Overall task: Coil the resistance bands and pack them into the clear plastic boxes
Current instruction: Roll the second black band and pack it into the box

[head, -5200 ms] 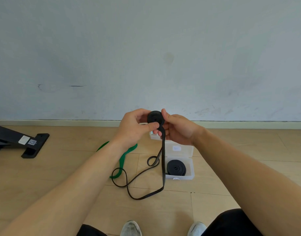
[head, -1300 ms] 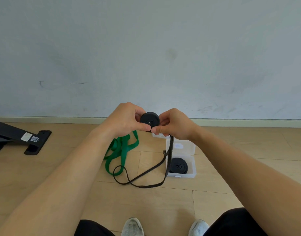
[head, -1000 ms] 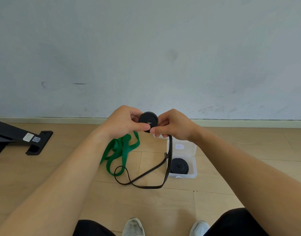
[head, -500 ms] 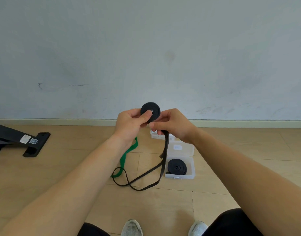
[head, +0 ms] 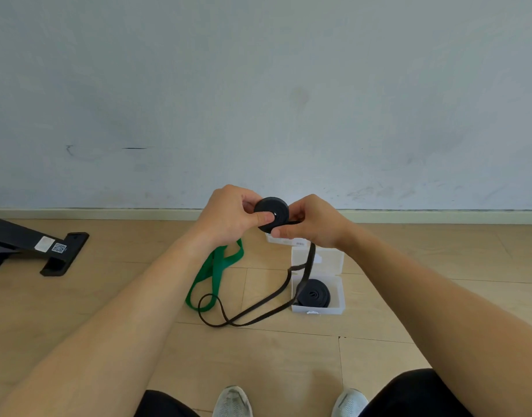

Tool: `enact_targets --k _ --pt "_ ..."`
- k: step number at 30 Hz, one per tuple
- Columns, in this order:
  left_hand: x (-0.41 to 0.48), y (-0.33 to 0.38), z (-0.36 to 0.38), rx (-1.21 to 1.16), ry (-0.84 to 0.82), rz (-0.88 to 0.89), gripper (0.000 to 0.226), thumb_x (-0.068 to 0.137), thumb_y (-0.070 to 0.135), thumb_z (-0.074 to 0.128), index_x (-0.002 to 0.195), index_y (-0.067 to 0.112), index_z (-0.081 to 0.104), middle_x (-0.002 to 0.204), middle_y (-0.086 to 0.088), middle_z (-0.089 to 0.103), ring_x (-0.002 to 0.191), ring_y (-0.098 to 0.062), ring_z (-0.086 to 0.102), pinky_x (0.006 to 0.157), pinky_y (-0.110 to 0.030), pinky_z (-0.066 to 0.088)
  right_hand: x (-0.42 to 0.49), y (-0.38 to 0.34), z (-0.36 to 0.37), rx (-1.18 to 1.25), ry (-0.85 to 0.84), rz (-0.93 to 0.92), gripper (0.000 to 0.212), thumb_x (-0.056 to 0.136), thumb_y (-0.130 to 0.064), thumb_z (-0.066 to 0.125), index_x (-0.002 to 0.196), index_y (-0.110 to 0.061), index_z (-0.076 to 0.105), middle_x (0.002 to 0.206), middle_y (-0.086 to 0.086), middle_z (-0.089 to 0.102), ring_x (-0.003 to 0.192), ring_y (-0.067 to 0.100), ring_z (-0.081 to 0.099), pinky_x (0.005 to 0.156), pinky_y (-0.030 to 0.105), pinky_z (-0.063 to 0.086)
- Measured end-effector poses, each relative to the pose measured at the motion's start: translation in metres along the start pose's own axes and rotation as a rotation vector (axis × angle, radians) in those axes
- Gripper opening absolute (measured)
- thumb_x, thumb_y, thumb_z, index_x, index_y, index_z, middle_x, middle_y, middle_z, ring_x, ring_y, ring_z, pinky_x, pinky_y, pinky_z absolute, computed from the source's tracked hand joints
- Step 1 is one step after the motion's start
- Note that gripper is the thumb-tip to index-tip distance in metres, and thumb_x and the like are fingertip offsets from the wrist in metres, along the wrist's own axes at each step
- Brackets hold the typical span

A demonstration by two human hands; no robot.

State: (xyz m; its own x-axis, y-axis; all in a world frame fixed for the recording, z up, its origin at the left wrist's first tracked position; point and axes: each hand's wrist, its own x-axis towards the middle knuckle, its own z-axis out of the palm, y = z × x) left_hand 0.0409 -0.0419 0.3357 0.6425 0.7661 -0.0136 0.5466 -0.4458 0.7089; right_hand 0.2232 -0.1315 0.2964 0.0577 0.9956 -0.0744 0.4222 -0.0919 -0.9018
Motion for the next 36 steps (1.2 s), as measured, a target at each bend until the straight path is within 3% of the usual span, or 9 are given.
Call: enact_targets --k 4,7,11,14,18,22,24,28,36 --pt "0.001 0.002 -0.001 -0.073 -0.007 -0.021 0.013 0.086 0.027 0.080 0.098 0.025 0.079 0.089 0.007 0.078 0.086 -0.009 0.071 0.078 -0.029 0.057 -0.002 -0.002 0.000 0.053 0.026 0.002 0.021 0.085 -0.024 0.082 0.071 -0.011 0.073 0.052 -0.006 0.056 0.050 0.009 0.042 0.055 0.020 0.036" --pt "-0.005 0.003 0.005 -0.417 0.020 -0.105 0.010 0.090 0.020 0.075 0.100 0.022 0.075 0.094 0.001 0.078 0.085 -0.012 0.072 0.069 -0.021 0.056 -0.004 -0.004 -0.003 0.203 0.030 -0.009 0.028 0.087 -0.020 0.079 0.079 0.005 0.070 0.058 0.001 0.058 0.054 0.014 0.042 0.054 0.020 0.037" --pt "-0.011 0.008 0.029 -0.963 0.135 -0.199 0.023 0.095 0.015 0.068 0.116 0.005 0.070 0.107 -0.011 0.077 0.104 -0.022 0.073 0.088 -0.029 0.058 -0.001 -0.010 0.007 0.413 0.068 -0.019 0.029 0.090 -0.017 0.075 0.078 0.007 0.065 0.061 0.006 0.057 0.056 0.017 0.041 0.054 0.024 0.037" --pt "-0.009 0.015 0.040 -1.139 0.258 -0.246 0.023 0.095 0.013 0.068 0.117 0.006 0.069 0.105 -0.007 0.078 0.103 -0.017 0.074 0.090 -0.026 0.057 0.003 -0.012 0.017 0.535 0.163 -0.017 0.027 0.091 -0.017 0.075 0.074 0.000 0.064 0.061 0.008 0.056 0.053 0.016 0.042 0.054 0.025 0.038" --pt "-0.006 0.007 0.028 -0.910 0.207 -0.190 0.025 0.093 0.012 0.070 0.117 0.004 0.072 0.107 -0.011 0.078 0.103 -0.024 0.074 0.096 -0.036 0.057 0.001 -0.012 0.015 0.406 0.139 -0.016 0.024 0.088 -0.017 0.078 0.079 0.004 0.069 0.065 0.009 0.061 0.054 0.013 0.047 0.054 0.021 0.042" --pt "-0.005 0.002 0.009 -0.591 0.123 -0.098 0.018 0.087 0.011 0.077 0.104 0.016 0.076 0.098 -0.005 0.080 0.094 -0.020 0.076 0.095 -0.040 0.058 -0.001 -0.006 0.002 0.232 0.013 -0.038 0.017 0.083 -0.012 0.082 0.097 -0.003 0.078 0.086 0.032 0.069 0.065 0.022 0.055 0.065 0.030 0.052" --pt "-0.006 0.002 0.004 -0.415 0.105 -0.070 0.018 0.085 0.014 0.080 0.102 0.021 0.077 0.093 0.001 0.080 0.088 -0.012 0.077 0.090 -0.033 0.059 -0.001 -0.003 -0.001 0.159 -0.035 -0.036 0.013 0.085 -0.012 0.080 0.096 -0.007 0.079 0.082 0.028 0.070 0.063 0.020 0.055 0.065 0.029 0.051" --pt "-0.007 0.005 -0.003 -0.148 0.070 0.000 0.022 0.083 0.019 0.082 0.104 0.023 0.078 0.089 0.008 0.079 0.080 0.000 0.073 0.081 -0.019 0.054 -0.001 -0.003 0.001 0.106 -0.072 -0.023 0.001 0.088 -0.009 0.077 0.087 -0.010 0.077 0.056 -0.004 0.059 0.052 0.010 0.048 0.057 0.020 0.043" --pt "-0.005 0.011 -0.011 0.103 -0.013 0.078 0.021 0.084 0.024 0.080 0.105 0.026 0.078 0.088 0.009 0.078 0.083 -0.003 0.072 0.083 -0.026 0.057 0.002 -0.004 0.012 0.087 -0.025 0.001 0.026 0.081 -0.019 0.084 0.077 0.003 0.071 0.058 0.005 0.059 0.053 0.017 0.048 0.059 0.026 0.042"
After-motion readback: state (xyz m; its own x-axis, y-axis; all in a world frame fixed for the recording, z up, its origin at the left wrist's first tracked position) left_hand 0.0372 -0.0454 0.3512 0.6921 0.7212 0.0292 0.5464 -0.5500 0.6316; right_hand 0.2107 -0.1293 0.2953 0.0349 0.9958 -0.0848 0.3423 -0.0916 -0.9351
